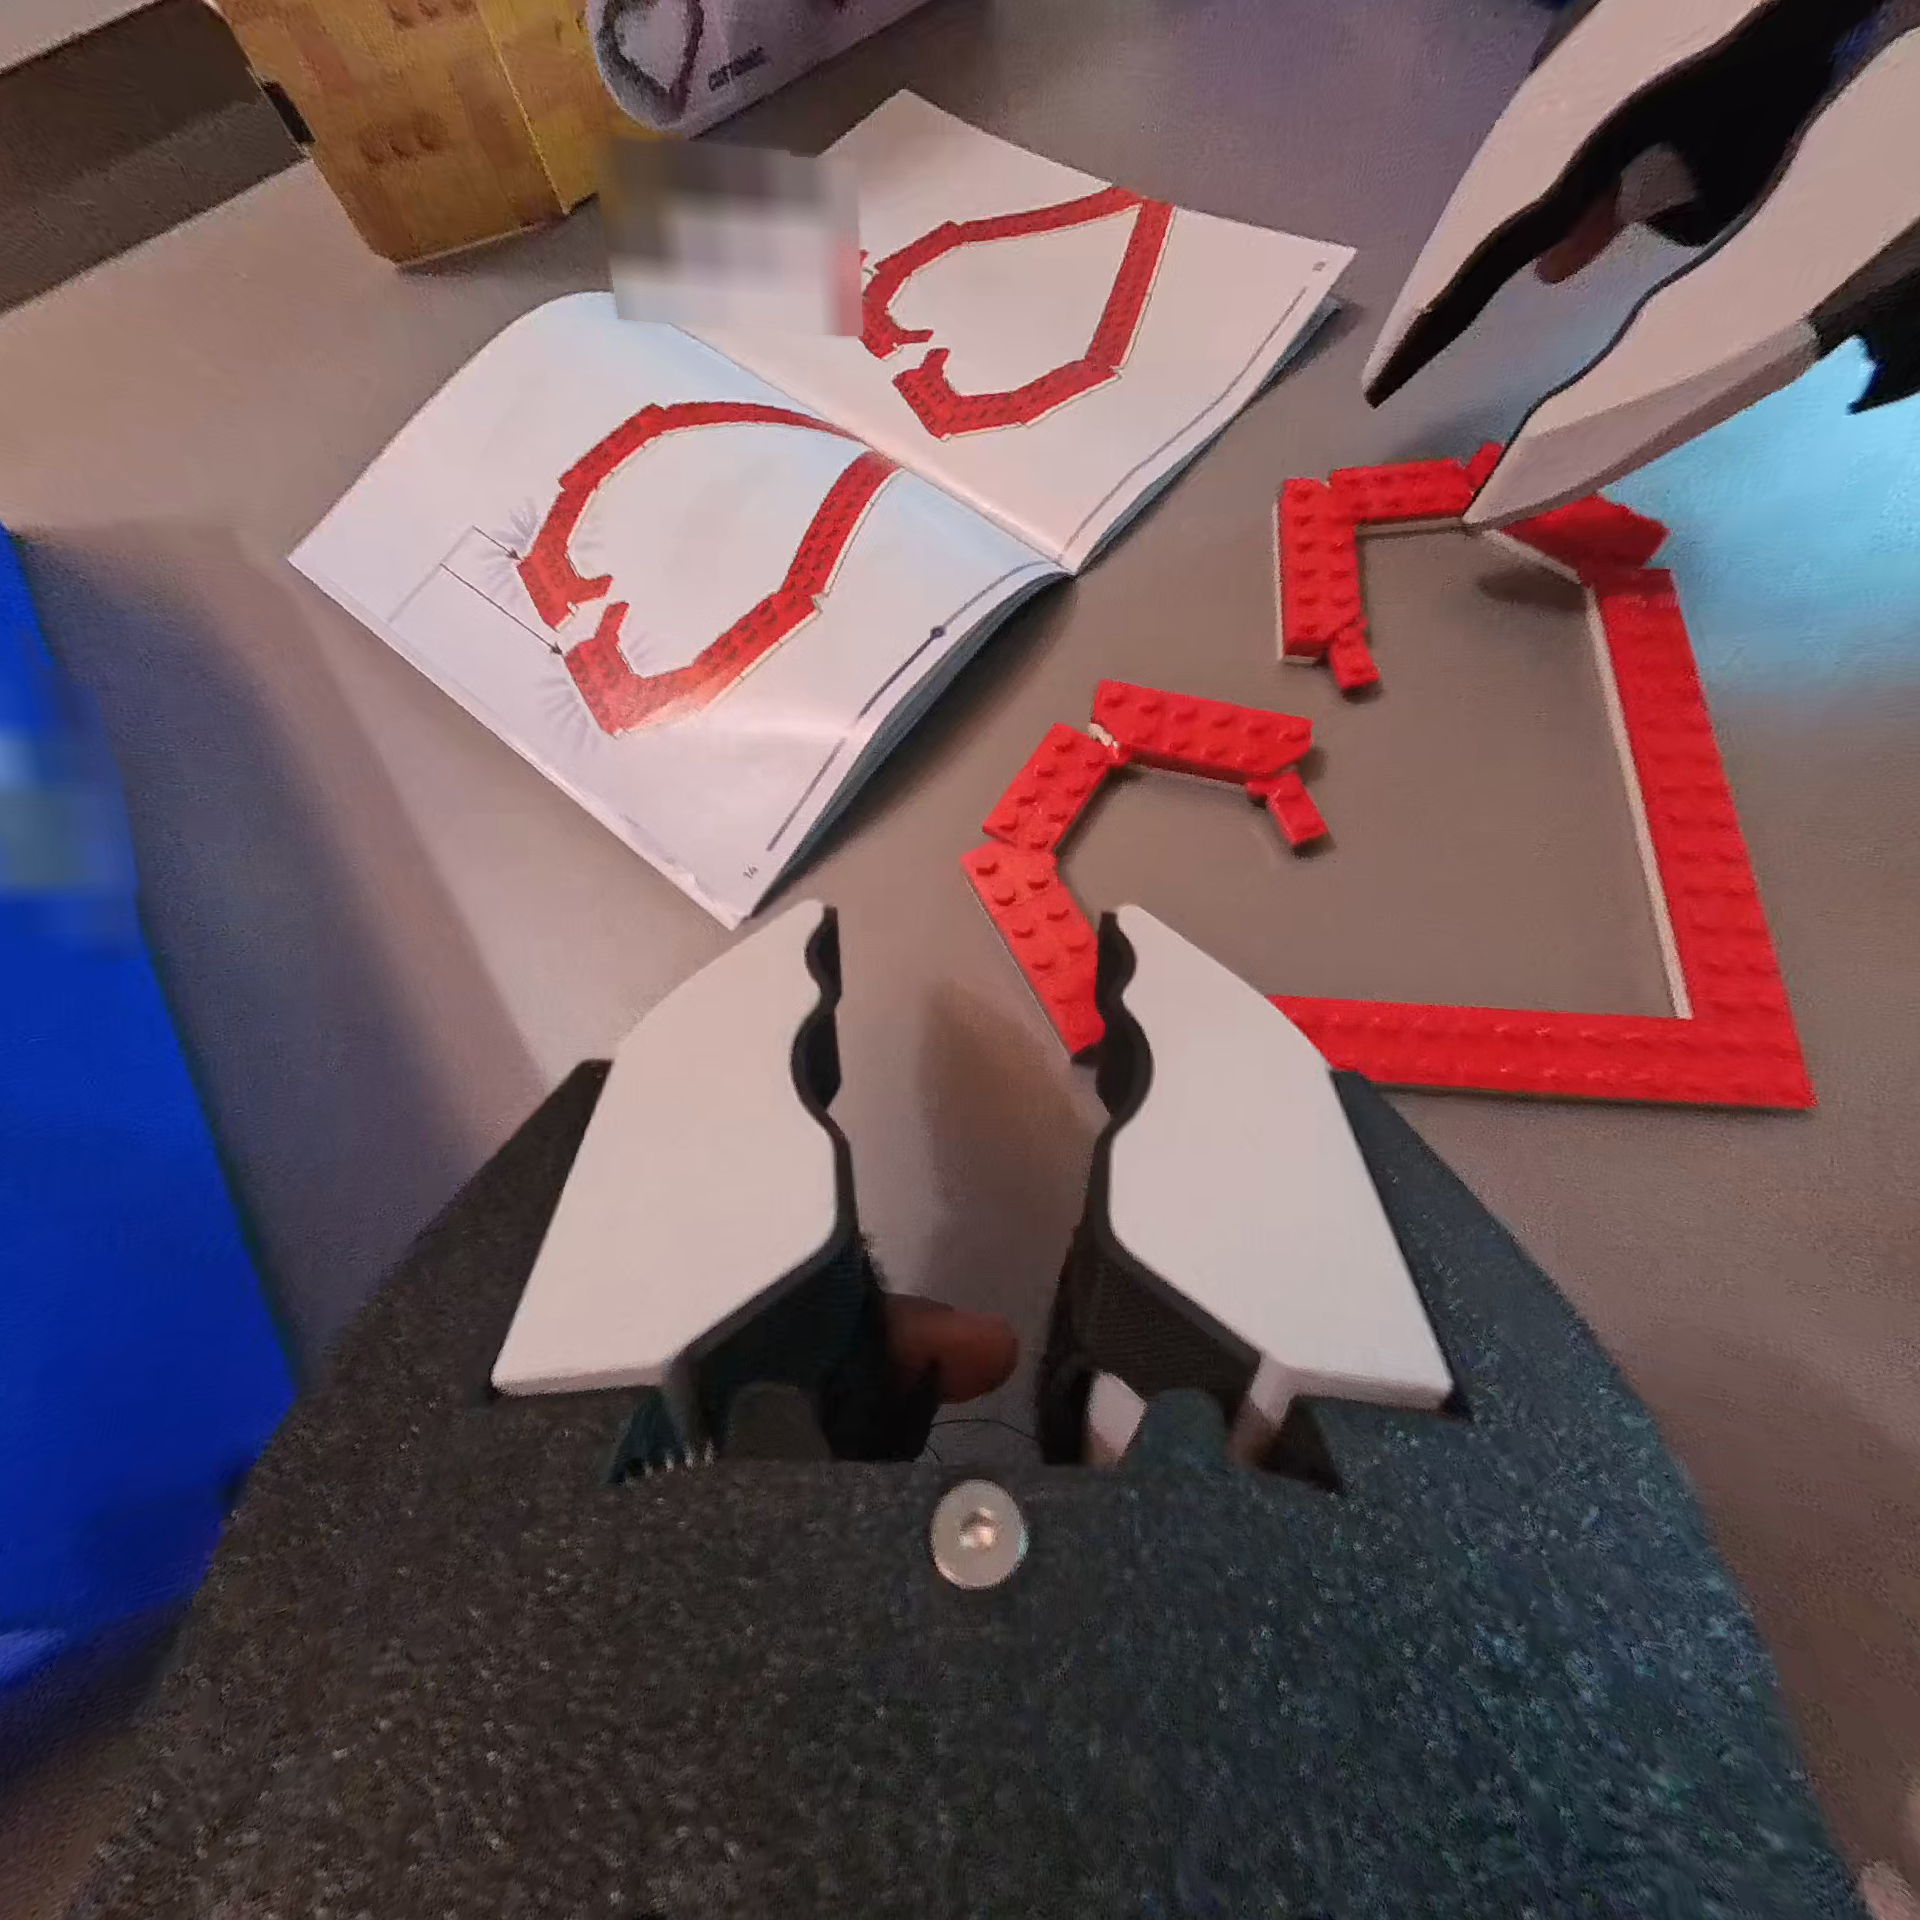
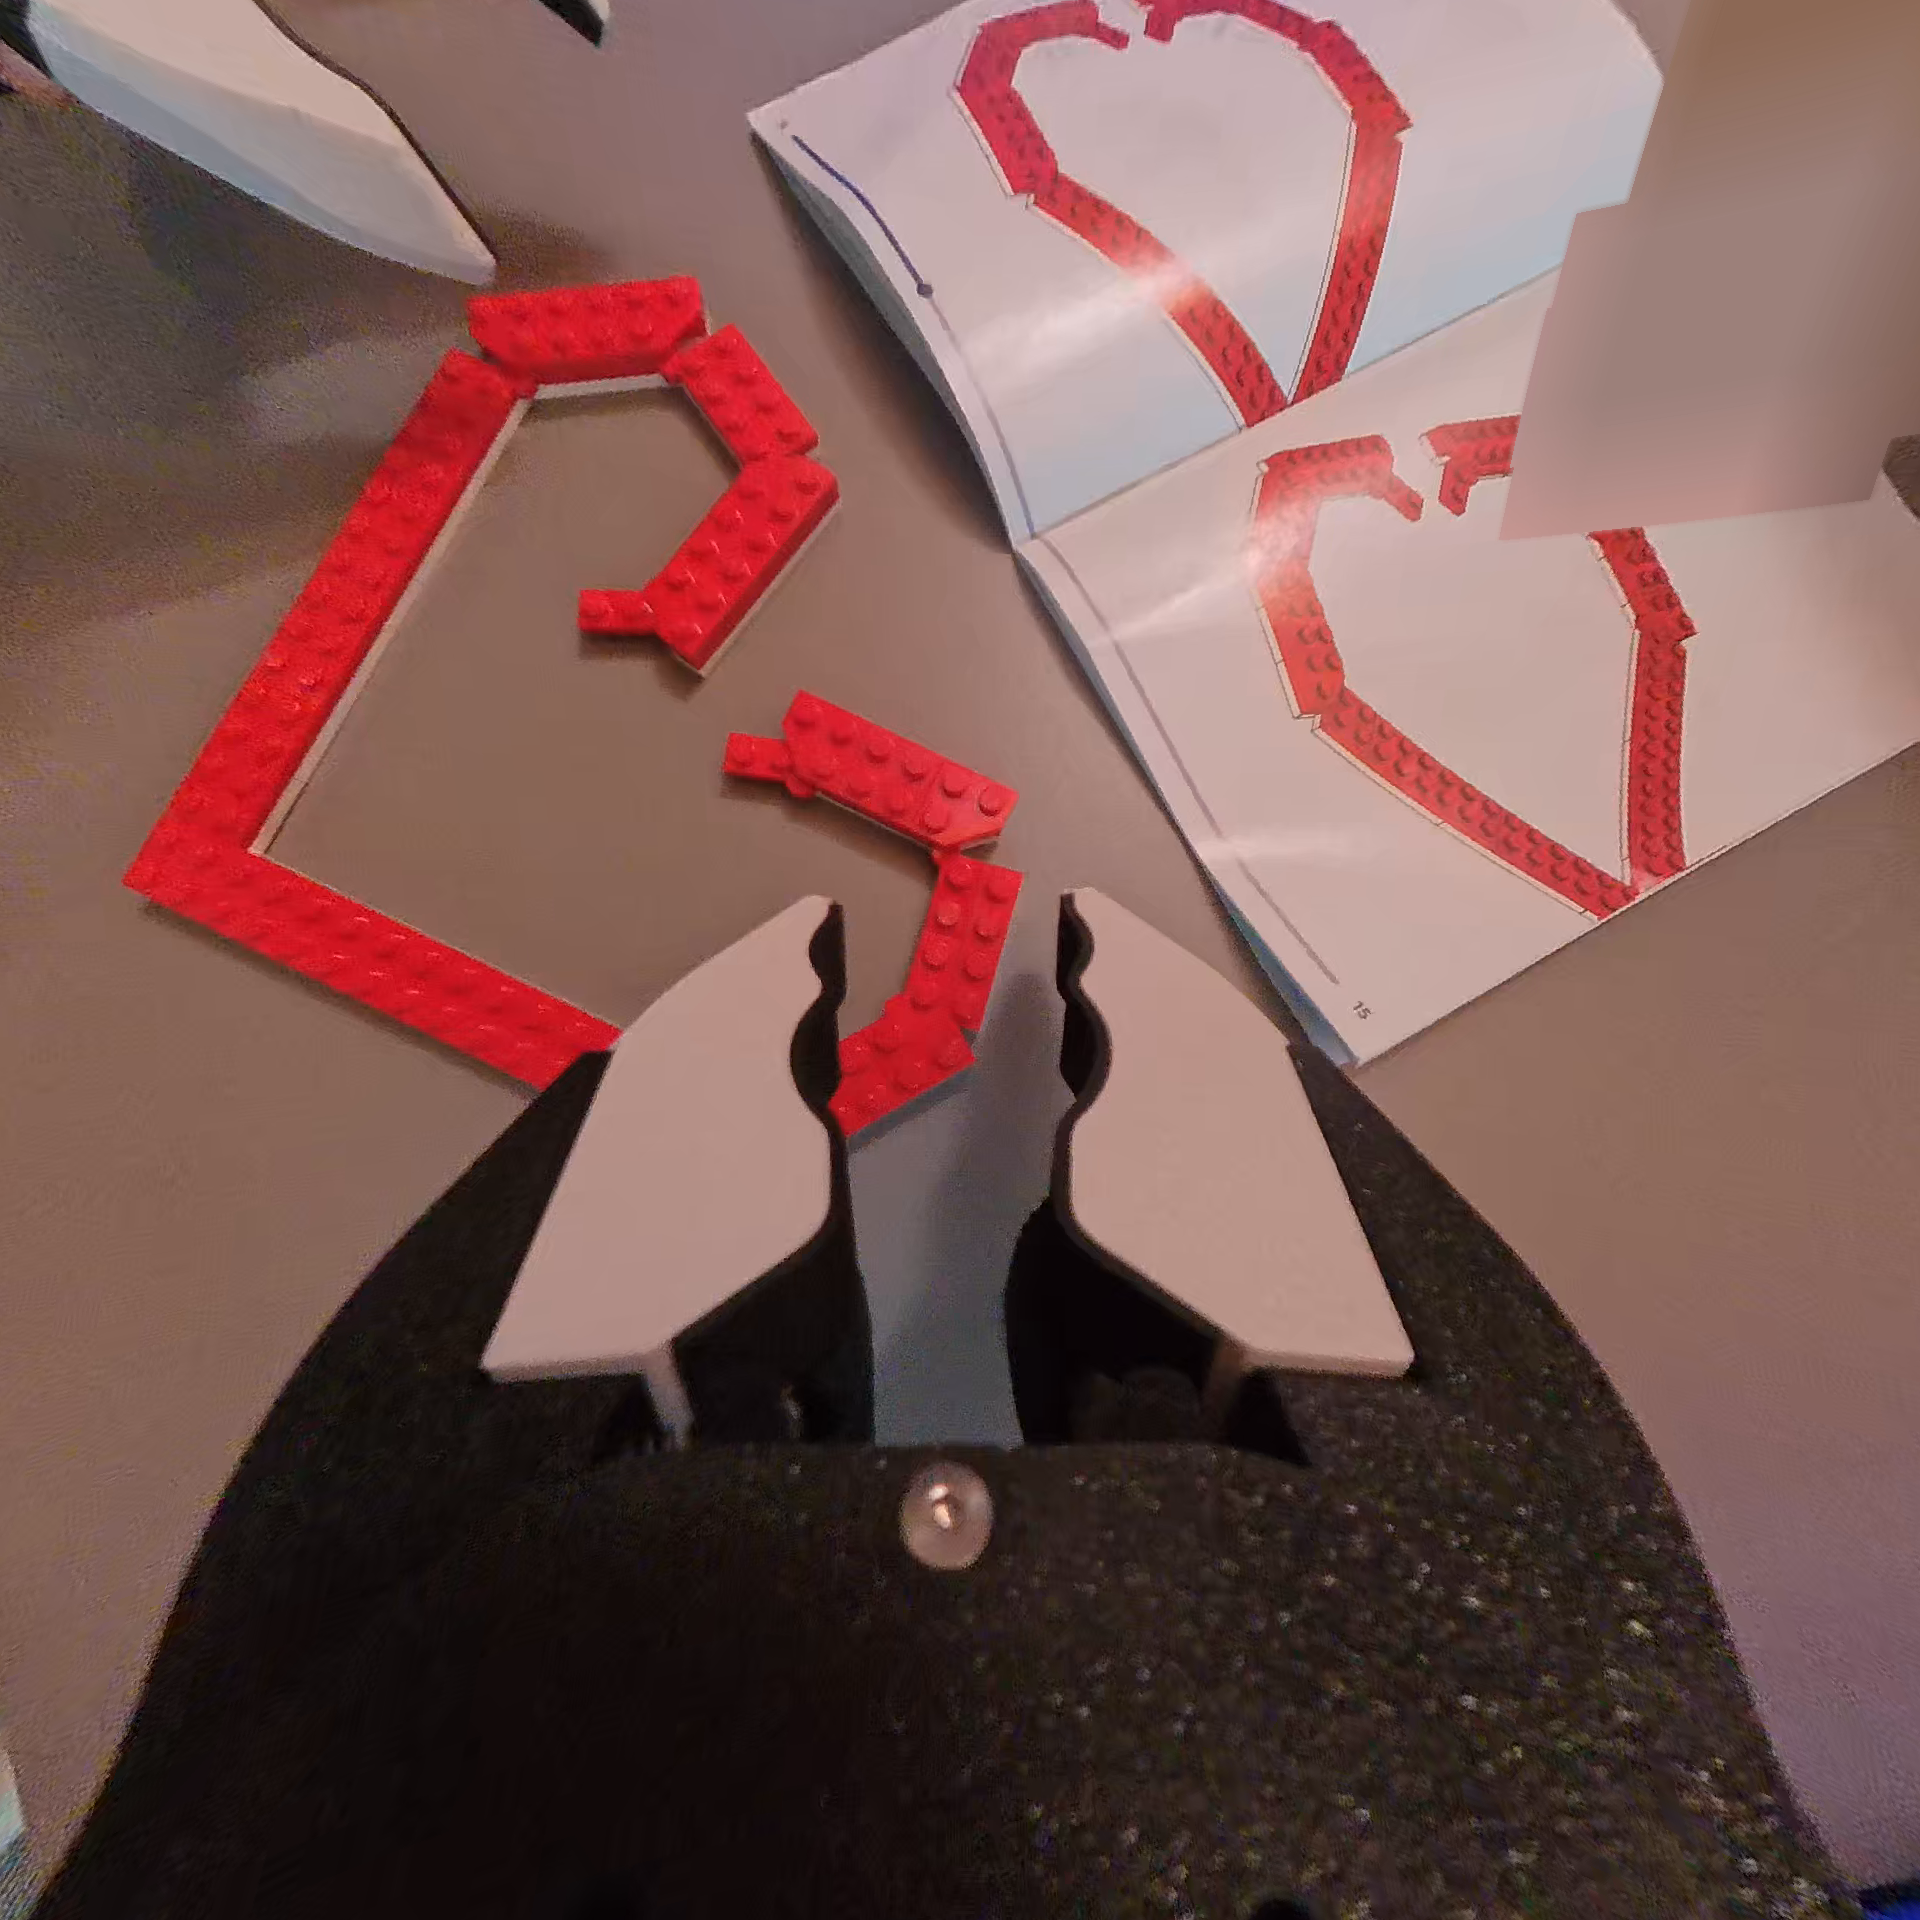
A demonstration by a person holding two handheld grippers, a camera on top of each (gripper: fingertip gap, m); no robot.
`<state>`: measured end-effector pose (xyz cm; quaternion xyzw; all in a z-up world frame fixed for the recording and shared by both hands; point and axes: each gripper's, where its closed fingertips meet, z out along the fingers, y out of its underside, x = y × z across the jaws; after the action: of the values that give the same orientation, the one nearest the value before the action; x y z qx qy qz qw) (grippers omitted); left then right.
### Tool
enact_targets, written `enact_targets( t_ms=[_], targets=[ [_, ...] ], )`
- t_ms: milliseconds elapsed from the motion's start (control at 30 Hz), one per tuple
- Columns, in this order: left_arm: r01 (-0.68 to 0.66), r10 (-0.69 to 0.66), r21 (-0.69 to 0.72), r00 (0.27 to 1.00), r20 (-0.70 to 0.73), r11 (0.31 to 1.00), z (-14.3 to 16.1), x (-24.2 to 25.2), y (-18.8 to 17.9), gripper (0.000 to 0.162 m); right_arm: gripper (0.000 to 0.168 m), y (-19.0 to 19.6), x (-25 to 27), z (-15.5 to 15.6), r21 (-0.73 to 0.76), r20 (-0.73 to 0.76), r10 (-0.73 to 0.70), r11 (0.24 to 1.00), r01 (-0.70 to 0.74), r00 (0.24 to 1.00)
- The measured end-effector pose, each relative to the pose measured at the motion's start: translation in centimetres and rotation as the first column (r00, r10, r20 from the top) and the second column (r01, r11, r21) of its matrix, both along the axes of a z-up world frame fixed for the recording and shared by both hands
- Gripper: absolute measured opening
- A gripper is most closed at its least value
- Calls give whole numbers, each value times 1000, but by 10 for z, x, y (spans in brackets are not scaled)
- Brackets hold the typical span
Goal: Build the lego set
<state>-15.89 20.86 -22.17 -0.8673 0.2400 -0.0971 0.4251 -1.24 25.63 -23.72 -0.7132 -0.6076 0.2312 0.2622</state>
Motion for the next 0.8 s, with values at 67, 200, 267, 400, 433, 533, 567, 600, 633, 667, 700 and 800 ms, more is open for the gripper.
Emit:
enact_targets(
  t_ms=[67, 200, 267, 400, 433, 533, 567, 600, 633, 667, 700, 800],
  targets=[
    [5, -4, -14, 1000, 30, 1000, -3, 1, -2, 47, 39, 1, 2, -4, -18, 26, -5, 1000, 6, 1000],
    [41, -40, -25, 999, 31, 999, -11, 10, -2, 46, 40, -1, 2, -10, -40, 33, -26, 999, 27, 999],
    [56, -56, -30, 998, 14, 998, -15, 14, 0, 46, 39, -1, -2, -3, -10, 11, -19, 1000, 19, 1000],
    [82, -82, -34, 997, -5, 996, -21, 19, 1, 37, 31, -16, -52, 25, 17, -104, 114, 994, -113, 988],
    [83, -84, -42, 996, -12, 996, -22, 19, 1, 34, 31, -22, -66, 24, 23, -88, 169, 986, -167, 982],
    [79, -80, -48, 997, -21, 996, -24, 19, 2, 26, 33, -23, -98, 6, 108, 40, 268, 957, -270, 963],
    [78, -79, -47, 997, -23, 996, -24, 19, 2, 26, 33, -22, -105, -2, 114, 80, 286, 949, -294, 955],
    [77, -78, -44, 997, -26, 996, -24, 19, 2, 26, 33, -23, -111, -9, 102, 109, 304, 944, -315, 946],
    [74, -76, -43, 997, -28, 996, -24, 19, 2, 26, 28, -27, -117, -12, 82, 99, 319, 941, -327, 943],
    [72, -74, -42, 997, -28, 997, -24, 20, 2, 25, 21, -29, -121, -12, 64, 86, 320, 943, -325, 944],
    [67, -68, -43, 997, -25, 997, -24, 20, 3, 25, 18, -28, -120, -13, 55, 103, 302, 950, -309, 948],
    [32, -32, -61, 999, 3, 998, -25, 20, 4, 21, 18, -26, -115, -14, 35, 103, 189, 981, -193, 977]
  ],
)
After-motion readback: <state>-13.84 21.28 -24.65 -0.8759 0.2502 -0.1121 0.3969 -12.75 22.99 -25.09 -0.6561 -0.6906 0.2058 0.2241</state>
